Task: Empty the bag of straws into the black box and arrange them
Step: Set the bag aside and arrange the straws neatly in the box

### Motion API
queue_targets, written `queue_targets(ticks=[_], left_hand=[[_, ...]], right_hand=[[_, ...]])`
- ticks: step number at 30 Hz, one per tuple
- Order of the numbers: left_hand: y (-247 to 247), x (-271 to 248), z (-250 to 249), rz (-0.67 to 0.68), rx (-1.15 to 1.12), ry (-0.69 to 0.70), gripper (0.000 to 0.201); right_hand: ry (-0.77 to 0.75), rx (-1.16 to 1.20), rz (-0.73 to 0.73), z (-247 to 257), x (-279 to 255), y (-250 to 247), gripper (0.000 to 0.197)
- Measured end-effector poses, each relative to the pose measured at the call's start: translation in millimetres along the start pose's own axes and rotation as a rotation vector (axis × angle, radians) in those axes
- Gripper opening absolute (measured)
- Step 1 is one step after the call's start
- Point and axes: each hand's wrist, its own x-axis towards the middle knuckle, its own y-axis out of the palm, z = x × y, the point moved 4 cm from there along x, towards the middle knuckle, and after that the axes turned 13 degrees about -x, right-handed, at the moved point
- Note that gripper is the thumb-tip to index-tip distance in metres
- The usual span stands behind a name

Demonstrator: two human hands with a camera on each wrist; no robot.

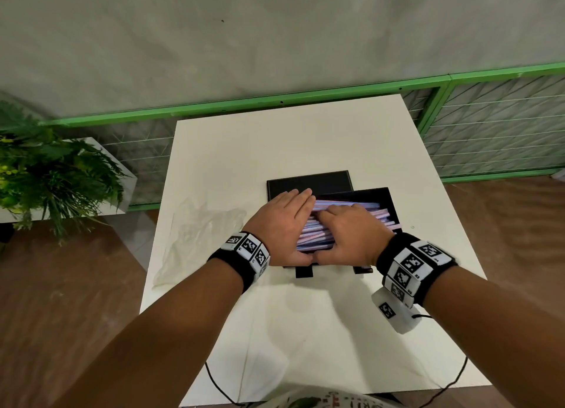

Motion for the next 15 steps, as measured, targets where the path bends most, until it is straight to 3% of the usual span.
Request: queue_targets(ticks=[3,7,12,15], left_hand=[[1,0,0,0.002,0.011,0.003,0.113],[-2,-1,-1,-0.016,0.024,0.002,0.114],[-3,-1,-1,-0.023,0.021,0.0,0.111],[-2,-1,-1,-0.01,0.025,-0.012,0.11]], right_hand=[[0.026,0.039,0.072,1,7,-3,0.073],[-0.05,0.054,0.169,5,11,0,0.064],[-0.059,0.006,0.281,1,20,-6,0.073],[-0.096,-0.028,0.297,1,26,-11,0.067]])
